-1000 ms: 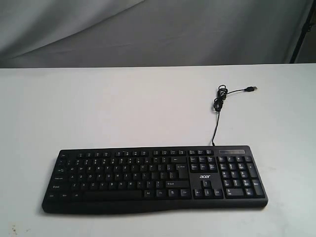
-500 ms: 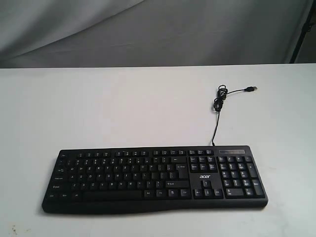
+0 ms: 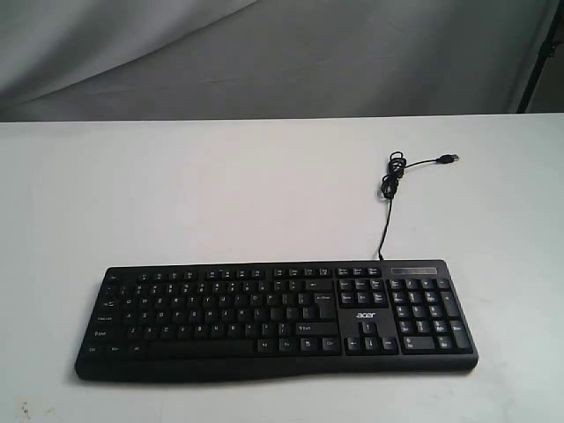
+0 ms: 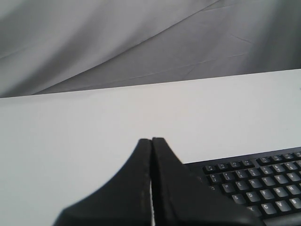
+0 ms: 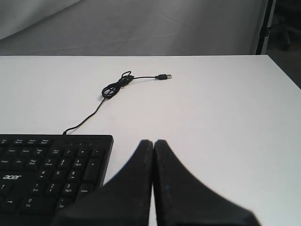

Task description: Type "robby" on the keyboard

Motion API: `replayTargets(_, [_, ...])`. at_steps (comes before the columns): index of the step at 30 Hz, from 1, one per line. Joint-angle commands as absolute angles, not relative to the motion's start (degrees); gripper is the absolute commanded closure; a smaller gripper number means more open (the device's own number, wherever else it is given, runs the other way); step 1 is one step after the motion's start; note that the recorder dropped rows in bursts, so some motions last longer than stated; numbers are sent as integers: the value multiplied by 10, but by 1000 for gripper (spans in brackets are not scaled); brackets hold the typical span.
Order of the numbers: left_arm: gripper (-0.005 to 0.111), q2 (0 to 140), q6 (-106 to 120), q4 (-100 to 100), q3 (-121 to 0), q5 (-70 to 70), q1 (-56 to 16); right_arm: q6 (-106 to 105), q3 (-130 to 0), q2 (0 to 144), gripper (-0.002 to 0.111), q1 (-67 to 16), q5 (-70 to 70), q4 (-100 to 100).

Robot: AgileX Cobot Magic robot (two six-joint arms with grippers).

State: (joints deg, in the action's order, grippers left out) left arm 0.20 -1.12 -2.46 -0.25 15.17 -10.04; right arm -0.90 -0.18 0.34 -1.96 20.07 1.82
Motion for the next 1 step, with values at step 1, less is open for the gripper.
replayTargets(1, [107, 0, -13, -27, 0, 148, -104, -9, 0, 0, 108, -17, 201, 21])
